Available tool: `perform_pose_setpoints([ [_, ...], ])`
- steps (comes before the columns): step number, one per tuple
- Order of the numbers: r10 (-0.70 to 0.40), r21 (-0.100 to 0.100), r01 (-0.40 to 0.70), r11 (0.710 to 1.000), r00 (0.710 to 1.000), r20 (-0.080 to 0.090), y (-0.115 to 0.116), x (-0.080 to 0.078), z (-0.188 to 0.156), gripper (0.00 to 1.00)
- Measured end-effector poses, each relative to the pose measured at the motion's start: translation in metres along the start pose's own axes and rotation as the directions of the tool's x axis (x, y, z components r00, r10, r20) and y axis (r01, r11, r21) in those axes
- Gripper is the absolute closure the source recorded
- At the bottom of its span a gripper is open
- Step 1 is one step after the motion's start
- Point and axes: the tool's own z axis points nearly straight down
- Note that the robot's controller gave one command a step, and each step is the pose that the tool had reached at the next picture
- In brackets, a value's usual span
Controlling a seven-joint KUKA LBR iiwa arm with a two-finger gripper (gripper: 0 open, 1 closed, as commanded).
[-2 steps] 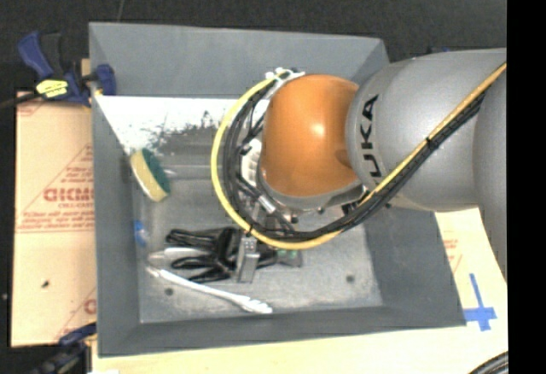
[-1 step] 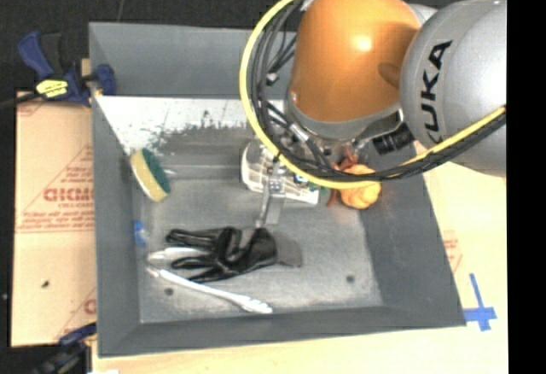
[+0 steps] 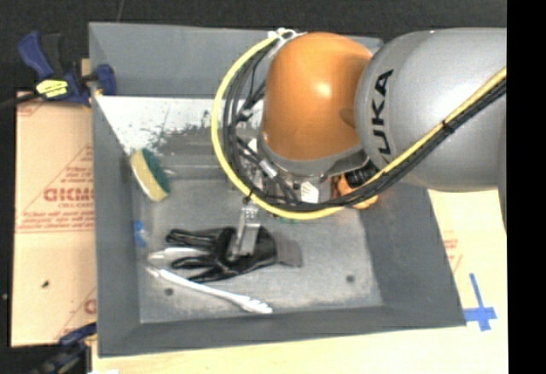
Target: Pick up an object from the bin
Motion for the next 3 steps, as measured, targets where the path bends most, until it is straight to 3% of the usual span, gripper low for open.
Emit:
perform_pose_setpoints([
  [1, -0.010, -0.001, 0.010, 1.000, 1.000, 0.010, -0.004, -0.004, 0.002, 0.00],
  [2, -0.132, 0.003, 0.132, 0.991, 0.991, -0.014, 0.005, 0.046, 0.080, 0.00],
  [3, -0.030, -0.004, 0.030, 1.000, 0.999, 0.021, 0.007, 0.016, 0.058, 0.00],
])
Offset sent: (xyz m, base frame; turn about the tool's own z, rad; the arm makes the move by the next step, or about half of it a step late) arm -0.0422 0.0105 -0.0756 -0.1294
